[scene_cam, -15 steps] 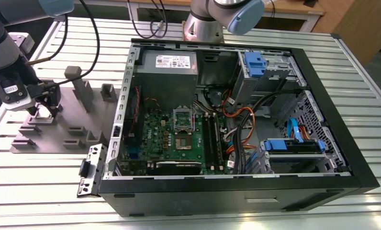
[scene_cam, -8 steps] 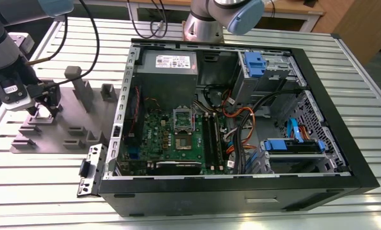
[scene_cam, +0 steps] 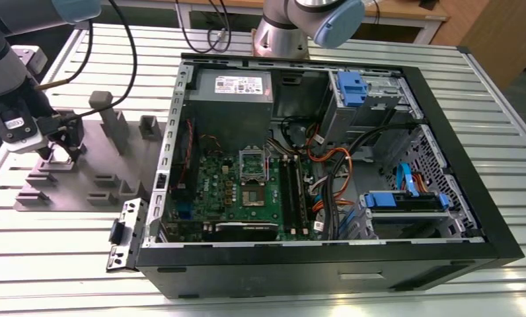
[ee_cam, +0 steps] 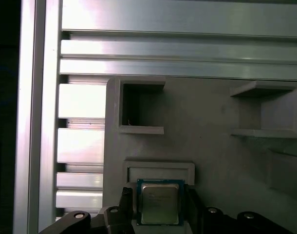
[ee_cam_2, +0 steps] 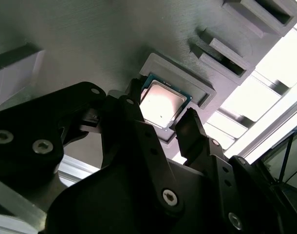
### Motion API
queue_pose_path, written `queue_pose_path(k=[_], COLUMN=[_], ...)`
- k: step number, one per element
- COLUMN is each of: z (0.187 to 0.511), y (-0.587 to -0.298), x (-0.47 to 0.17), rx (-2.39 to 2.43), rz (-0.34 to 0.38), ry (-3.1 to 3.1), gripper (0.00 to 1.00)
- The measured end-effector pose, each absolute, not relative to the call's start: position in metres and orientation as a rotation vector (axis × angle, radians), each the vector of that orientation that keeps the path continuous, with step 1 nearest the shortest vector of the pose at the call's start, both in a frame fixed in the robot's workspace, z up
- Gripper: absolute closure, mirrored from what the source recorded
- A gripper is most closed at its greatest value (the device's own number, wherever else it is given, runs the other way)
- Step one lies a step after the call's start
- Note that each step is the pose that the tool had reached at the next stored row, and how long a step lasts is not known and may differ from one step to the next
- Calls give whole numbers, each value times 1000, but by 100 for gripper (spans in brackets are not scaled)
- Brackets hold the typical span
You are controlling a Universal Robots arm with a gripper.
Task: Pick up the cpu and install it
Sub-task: 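Pick up the cpu and move it towards the insertion slot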
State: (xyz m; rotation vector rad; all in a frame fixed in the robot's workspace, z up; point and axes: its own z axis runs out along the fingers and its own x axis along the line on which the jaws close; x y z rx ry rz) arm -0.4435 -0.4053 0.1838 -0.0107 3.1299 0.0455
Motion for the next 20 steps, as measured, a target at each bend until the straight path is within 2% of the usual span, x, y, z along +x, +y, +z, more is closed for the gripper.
queue_pose_path(k=[20], z=[184], y=[-405], x=[-445], rx=[-11], rz=[45], ry=[3124], gripper=[45])
